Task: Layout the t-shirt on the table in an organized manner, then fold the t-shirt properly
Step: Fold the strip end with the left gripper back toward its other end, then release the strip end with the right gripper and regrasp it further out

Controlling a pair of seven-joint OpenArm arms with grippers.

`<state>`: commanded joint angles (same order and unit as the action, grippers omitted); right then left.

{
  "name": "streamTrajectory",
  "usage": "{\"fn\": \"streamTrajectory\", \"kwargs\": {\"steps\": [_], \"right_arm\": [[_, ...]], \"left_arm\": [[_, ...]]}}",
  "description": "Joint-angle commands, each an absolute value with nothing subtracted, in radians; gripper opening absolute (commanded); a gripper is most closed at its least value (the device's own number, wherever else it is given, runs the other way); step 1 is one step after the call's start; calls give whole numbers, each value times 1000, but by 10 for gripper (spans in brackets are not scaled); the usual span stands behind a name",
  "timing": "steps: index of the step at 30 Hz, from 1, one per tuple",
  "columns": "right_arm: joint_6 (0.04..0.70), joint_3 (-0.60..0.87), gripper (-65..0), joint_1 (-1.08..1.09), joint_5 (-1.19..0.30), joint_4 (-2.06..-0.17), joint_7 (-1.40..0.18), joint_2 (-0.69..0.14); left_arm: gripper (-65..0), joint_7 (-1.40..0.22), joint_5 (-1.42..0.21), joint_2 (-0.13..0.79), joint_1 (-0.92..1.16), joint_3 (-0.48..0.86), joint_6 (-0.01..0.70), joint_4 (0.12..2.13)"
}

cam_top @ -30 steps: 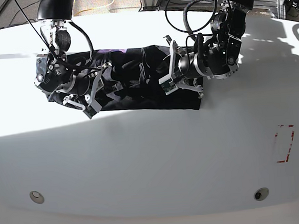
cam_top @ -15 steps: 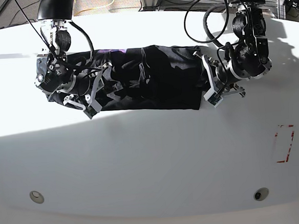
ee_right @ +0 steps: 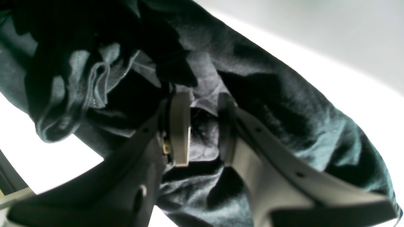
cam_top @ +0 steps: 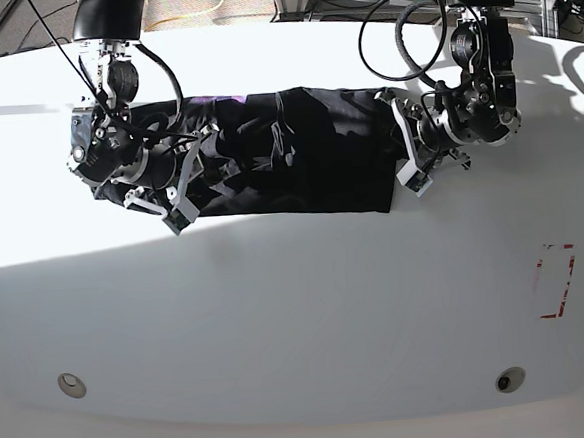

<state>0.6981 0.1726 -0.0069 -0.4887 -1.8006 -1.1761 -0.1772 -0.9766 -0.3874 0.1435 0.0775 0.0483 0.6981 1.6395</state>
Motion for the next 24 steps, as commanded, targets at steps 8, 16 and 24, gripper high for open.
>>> {"fn": "streamTrajectory", "kwargs": {"steps": [8, 16, 24], "right_arm": [[698, 173, -482, -7, -492, -1880, -1181, -176], [698, 325, -138, 19, -582, -1960, -1273, -127], [698, 578, 0, 54, -699, -1840, -1337, -105]], "left_arm": [[-543, -921, -387, 148, 74, 48, 698, 1477], [-543, -921, -386, 151, 67, 48, 698, 1465], [-543, -921, -386, 188, 64, 48, 698, 1463]]}}
